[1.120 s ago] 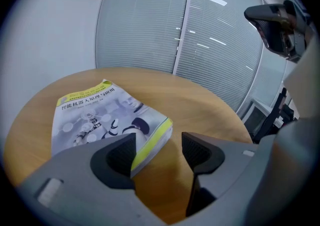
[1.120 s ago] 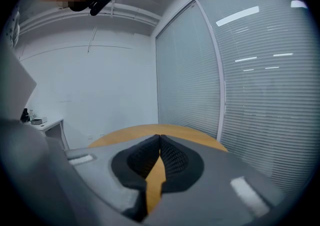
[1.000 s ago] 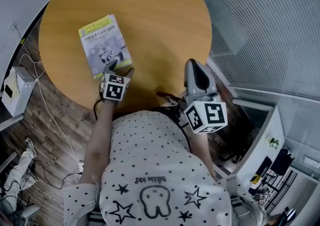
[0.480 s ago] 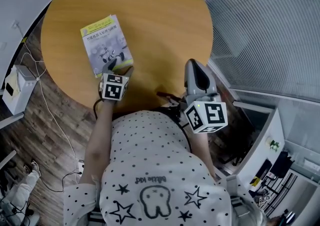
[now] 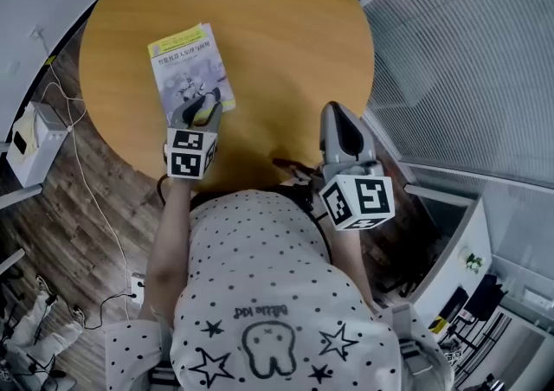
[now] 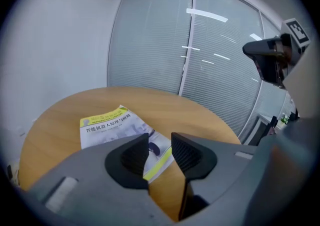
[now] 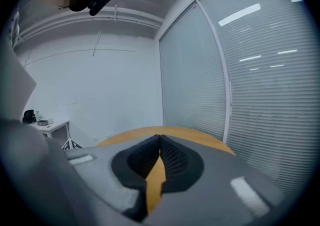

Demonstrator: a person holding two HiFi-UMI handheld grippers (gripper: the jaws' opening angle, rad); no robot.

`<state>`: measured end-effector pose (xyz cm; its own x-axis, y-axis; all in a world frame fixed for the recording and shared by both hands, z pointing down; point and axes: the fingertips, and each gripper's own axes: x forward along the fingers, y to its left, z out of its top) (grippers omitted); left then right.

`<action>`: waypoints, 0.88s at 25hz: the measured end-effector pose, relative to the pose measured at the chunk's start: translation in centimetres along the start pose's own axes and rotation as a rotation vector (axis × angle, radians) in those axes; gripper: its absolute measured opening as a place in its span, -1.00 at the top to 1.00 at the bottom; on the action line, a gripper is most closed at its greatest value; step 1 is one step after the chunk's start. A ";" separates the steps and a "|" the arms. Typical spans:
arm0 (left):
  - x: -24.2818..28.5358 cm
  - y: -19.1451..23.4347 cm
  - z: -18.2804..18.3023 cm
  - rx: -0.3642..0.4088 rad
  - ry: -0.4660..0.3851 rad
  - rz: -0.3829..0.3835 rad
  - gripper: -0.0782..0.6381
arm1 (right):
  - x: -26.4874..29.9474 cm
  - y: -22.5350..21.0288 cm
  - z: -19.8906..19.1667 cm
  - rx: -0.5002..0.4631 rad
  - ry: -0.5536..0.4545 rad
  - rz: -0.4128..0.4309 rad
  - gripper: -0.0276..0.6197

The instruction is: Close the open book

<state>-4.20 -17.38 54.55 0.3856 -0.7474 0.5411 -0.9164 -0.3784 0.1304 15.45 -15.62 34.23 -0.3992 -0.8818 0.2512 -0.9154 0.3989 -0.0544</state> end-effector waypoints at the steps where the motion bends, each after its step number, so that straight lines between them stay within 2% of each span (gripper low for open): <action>1: -0.4 0.2 0.5 -0.006 -0.014 0.013 0.38 | -0.1 0.0 0.0 0.000 -0.001 0.005 0.90; 5: -2.0 1.2 2.3 -0.031 -0.070 0.072 0.65 | -0.3 0.2 -0.1 -0.002 -0.005 0.026 0.90; 8: -3.2 1.8 3.8 -0.042 -0.124 0.114 0.75 | -0.5 0.1 -0.2 -0.004 -0.009 0.041 0.90; 15: -6.4 2.2 8.0 -0.092 -0.272 0.184 0.75 | -1.4 -0.7 -0.6 0.005 -0.014 0.070 0.90; 22: -10.5 2.0 12.4 -0.058 -0.409 0.255 0.76 | -2.4 -1.6 -0.8 0.012 -0.024 0.088 0.90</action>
<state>-8.74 -17.08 38.85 0.1480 -0.9701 0.1923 -0.9871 -0.1330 0.0887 17.86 -13.96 34.51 -0.4794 -0.8492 0.2215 -0.8770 0.4725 -0.0868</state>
